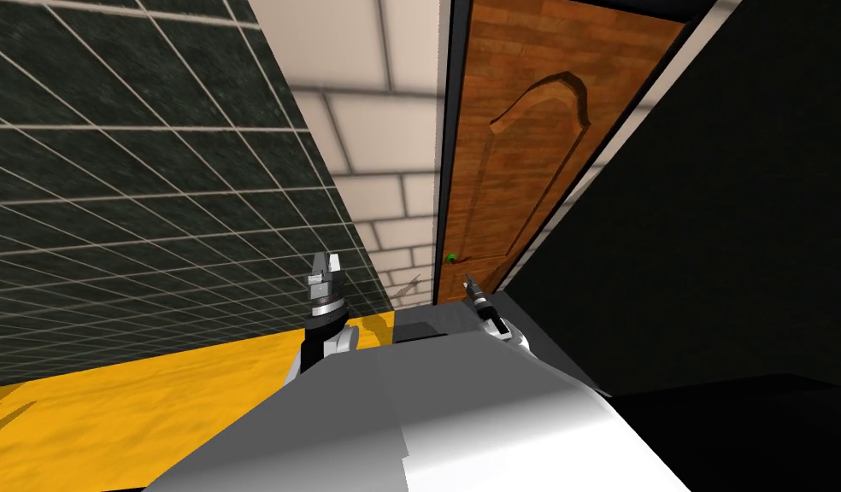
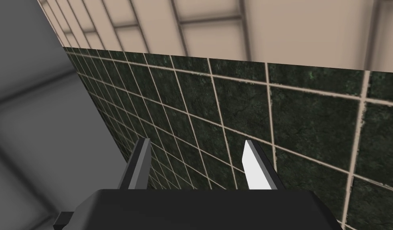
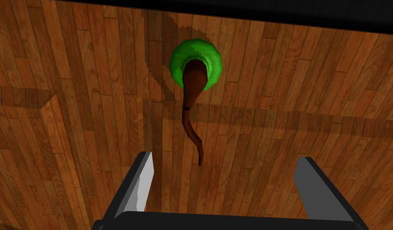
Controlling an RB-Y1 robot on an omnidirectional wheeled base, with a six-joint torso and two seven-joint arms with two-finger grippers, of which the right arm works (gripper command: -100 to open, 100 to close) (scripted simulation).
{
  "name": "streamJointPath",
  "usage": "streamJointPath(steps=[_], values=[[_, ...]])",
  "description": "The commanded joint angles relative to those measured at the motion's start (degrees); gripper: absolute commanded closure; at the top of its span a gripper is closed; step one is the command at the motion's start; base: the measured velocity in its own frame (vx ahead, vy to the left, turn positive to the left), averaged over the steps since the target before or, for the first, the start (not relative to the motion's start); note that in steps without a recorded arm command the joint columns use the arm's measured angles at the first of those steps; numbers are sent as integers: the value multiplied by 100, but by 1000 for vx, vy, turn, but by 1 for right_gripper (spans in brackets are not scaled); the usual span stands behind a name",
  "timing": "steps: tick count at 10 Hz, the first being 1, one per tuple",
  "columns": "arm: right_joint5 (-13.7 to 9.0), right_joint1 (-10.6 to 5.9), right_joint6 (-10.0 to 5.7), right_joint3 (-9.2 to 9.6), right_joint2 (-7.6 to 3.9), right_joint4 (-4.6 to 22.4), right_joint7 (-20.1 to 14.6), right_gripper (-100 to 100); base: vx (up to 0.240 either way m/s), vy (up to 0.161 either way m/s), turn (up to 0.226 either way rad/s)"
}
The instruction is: Pull the door open
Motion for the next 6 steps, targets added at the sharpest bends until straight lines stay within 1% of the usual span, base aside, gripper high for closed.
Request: streamJointPath(steps=[1, 3, 4, 5, 6], values=[[-54, -42, -39, 25, -59, 164, -9, -100, 68, -93, 100], [-129, -120, -96, 62, -148, 422, -28, -100, 87, -122, 135], [-102, -98, -81, 51, -109, 343, -15, -100, 46, -65, 31], [-163, -144, -170, -95, -166, 577, -74, -100, 120, 8, 321], [-183, -159, -200, -146, -183, 655, -94, -100, 160, 11, 230]])
